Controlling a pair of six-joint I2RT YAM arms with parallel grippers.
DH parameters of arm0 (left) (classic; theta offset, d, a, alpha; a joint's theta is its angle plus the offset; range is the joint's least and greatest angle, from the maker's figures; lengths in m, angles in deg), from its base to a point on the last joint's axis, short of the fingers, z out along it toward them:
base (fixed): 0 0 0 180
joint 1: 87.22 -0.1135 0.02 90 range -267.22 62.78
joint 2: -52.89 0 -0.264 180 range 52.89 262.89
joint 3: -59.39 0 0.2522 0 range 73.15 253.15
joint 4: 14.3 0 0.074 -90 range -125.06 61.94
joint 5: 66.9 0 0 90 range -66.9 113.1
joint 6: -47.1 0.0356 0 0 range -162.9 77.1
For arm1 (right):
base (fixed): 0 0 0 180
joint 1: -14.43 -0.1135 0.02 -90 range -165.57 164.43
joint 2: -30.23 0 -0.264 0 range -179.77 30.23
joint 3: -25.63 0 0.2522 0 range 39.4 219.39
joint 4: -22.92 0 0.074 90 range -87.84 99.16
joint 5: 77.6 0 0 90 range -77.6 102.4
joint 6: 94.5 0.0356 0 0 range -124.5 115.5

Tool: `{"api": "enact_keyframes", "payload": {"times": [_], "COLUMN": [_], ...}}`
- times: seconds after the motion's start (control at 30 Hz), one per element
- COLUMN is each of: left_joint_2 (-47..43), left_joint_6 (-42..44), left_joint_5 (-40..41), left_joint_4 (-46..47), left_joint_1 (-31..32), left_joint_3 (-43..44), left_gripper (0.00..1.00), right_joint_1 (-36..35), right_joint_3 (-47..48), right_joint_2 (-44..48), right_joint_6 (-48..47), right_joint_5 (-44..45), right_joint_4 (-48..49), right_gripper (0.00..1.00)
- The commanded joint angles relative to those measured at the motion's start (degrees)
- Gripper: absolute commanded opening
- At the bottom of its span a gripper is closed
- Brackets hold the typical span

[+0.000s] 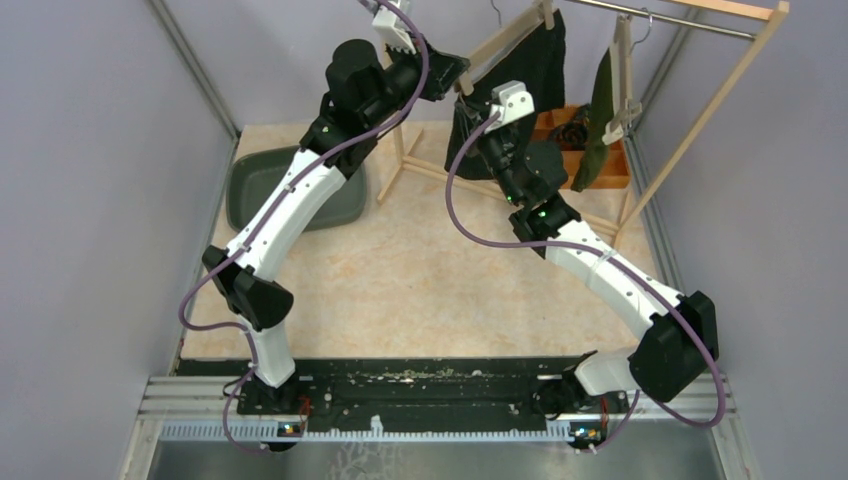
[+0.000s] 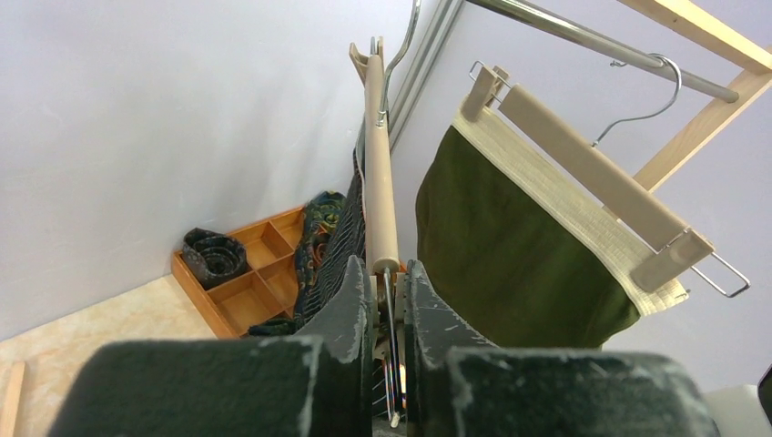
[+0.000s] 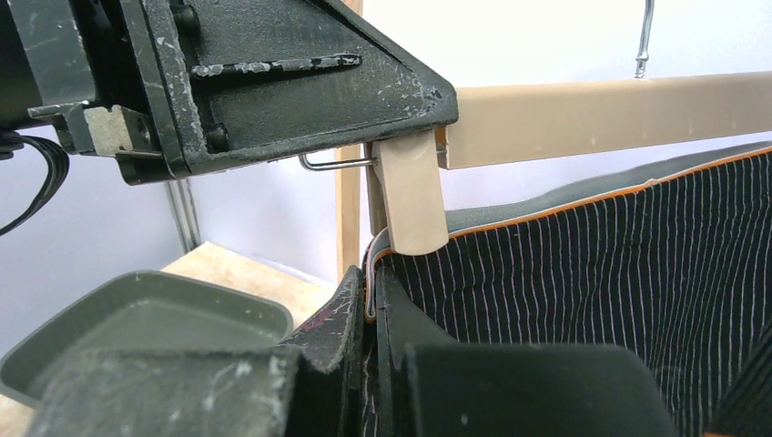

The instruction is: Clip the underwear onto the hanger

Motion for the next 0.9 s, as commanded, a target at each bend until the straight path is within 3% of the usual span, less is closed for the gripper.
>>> {"api": "enact_keyframes", "payload": {"times": [0.0, 0.87], "left_joint_2": [-0.06, 1.37], "left_joint_6": [-1.02, -0.85], "left_joint_5": [-0.17, 1.13], "left_joint_4": [1.71, 2.92], "left_joint_1": [-0.06, 1.30], "left_joint_3": [1.58, 2.86], "left_gripper": [0.00, 0.00], "right_joint_1": [-0.61, -5.54], "right_joint_3": [3.52, 1.16], "right_joint_2": [1.05, 0.33], "right_joint_6": [-0.68, -7.59], "right_joint_5": [-2.84, -2.50], "right_joint_4": [3.72, 7.28], "right_gripper": [0.00, 0.00]}}
